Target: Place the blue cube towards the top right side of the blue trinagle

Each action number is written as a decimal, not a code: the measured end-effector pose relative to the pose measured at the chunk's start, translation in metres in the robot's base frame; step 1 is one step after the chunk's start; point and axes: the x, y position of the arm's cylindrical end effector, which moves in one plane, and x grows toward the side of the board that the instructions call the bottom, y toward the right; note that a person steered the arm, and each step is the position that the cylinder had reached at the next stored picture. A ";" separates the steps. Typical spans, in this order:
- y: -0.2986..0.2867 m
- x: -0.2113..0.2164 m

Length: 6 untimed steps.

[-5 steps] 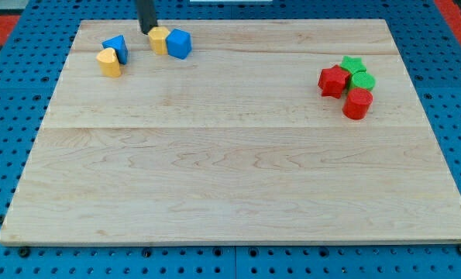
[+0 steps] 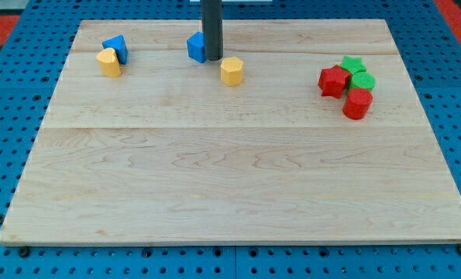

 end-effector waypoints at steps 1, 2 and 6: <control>0.003 -0.018; -0.031 -0.024; -0.148 -0.047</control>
